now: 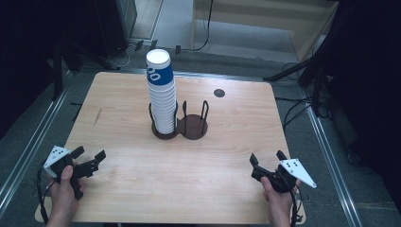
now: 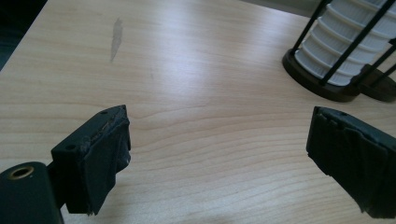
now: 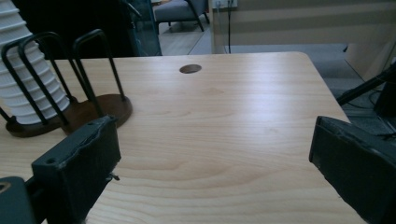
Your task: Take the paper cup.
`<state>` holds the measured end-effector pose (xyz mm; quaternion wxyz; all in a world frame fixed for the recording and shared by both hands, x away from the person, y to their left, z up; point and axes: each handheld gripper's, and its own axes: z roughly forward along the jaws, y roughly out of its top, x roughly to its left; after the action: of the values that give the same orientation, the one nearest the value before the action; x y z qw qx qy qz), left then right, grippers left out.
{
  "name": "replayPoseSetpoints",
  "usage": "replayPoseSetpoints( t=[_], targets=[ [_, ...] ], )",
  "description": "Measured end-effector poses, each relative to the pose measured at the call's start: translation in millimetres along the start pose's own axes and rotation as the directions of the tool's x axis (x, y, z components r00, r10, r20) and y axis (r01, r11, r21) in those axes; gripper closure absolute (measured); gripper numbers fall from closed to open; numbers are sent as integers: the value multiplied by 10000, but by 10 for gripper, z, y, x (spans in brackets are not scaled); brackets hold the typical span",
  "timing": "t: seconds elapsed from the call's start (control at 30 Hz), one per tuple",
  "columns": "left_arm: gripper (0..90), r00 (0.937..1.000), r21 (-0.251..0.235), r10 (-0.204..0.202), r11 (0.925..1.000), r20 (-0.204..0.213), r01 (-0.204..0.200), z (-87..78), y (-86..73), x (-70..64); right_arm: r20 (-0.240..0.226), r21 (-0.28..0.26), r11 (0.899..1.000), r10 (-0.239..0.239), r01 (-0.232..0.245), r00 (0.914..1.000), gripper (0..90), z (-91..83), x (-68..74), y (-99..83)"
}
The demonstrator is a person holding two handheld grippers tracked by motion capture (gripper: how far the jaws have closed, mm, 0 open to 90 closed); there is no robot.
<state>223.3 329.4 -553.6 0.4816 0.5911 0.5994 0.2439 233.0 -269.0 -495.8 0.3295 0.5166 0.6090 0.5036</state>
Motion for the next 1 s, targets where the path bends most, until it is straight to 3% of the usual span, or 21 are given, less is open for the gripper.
replayPoseSetpoints(
  t=[0.27, 0.4, 0.6, 0.7, 1.0],
  targets=[
    [69, 9999, 46, 31, 10000, -169, -31, 6, 8, 6, -410, -73, 9999, -122, 119, 9991, 18, 134, 337, 164],
    [69, 9999, 300, 57, 9995, -91, -54, 23, 15, 6, -486, -100, 9999, -115, 111, 9987, 22, 184, 455, 267],
    [69, 9997, 259, 248, 9994, -90, -246, 18, 7, -21, -566, -155, 9996, -243, 235, 9981, 33, 249, 566, 371],
    [69, 9996, 256, 283, 9993, -50, -281, 21, 5, -32, -798, -371, 9992, -147, 118, 9967, 38, 295, 664, 463],
    [69, 9990, 315, 428, 9986, -122, -424, 16, 1, -49, -1266, -590, 9976, -435, 363, 9910, 48, 415, 897, 609]
  ],
)
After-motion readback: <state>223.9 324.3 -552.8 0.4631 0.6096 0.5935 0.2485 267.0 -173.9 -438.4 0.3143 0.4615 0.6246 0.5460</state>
